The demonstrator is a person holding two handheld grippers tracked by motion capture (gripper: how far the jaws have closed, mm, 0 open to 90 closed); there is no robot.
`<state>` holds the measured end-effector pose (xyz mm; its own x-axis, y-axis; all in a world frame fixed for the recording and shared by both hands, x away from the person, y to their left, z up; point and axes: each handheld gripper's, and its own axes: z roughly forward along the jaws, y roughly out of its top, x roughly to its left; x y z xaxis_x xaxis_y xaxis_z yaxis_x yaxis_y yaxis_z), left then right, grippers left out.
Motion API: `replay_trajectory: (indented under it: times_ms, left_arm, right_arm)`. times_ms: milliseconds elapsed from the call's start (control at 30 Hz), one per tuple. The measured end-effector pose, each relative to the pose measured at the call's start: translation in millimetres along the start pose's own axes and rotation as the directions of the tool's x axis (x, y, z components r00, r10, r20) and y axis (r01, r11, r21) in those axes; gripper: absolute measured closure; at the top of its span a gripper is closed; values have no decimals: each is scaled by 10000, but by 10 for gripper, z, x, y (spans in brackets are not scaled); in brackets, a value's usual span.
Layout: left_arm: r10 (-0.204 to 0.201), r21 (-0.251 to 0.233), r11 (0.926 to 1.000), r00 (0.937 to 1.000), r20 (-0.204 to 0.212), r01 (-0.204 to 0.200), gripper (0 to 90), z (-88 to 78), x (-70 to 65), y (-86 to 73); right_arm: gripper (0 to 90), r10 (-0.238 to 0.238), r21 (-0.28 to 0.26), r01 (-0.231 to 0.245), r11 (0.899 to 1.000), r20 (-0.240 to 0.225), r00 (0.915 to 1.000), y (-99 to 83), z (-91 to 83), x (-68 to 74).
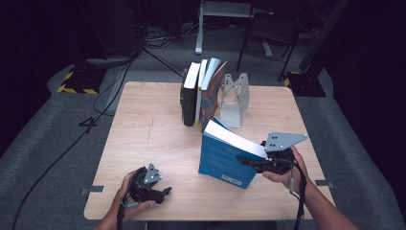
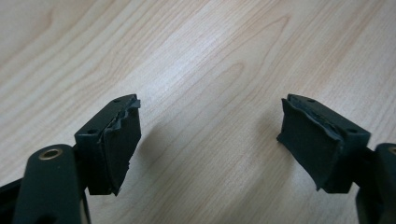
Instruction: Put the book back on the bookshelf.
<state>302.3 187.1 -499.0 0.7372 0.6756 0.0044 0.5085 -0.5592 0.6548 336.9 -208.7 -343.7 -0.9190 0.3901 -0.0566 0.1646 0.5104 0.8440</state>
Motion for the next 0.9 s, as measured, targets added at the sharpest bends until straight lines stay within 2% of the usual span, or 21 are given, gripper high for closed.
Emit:
replay_trajectory:
  times_ms: [67, 267, 333, 500, 633, 667, 767, 800, 900]
  left_arm:
    - [-167, -140, 9998, 9998, 109, 168, 181, 27, 21, -1]
    - [-73, -464, 9989, 9998, 177, 81, 152, 80, 73, 5]
    - [-67, -468, 9989, 9998, 193, 75, 152, 81, 76, 7]
    - [-34, -465, 9989, 9998, 216, 44, 152, 82, 79, 8]
    - [10, -462, 9989, 9997, 239, 2, 151, 85, 83, 11]
    - [28, -450, 9990, 9997, 227, -18, 151, 85, 84, 13]
    - [20, -451, 9990, 9997, 251, -9, 150, 101, 83, 31]
    - [10, -474, 9989, 9997, 246, 1, 150, 108, 80, 37]
    - [106, -480, 9988, 9996, 263, -93, 150, 130, 73, 63]
  right_arm:
    - [609, 37, 72, -38, 10000, 128, 9999, 5, -39, -23]
    - [610, 506, 483, -546, 9973, 819, 9954, 69, -205, -134]
    - [611, 670, 679, -760, 9948, 1258, 9898, 93, -275, -172]
    - [611, 909, 851, -1080, 9905, 1841, 9787, 120, -390, -259]
    - [611, 1213, 779, -1436, 9866, 2401, 9632, 133, -441, -374]
    - [611, 1213, 779, -1436, 9866, 2401, 9632, 133, -441, -374]
    - [611, 1316, 757, -1573, 9846, 2703, 9537, 152, -430, -486]
    - [611, 1316, 757, -1573, 9846, 2703, 9537, 152, -430, -486]
    - [610, 1369, 727, -1651, 9836, 2955, 9455, 181, -403, -560]
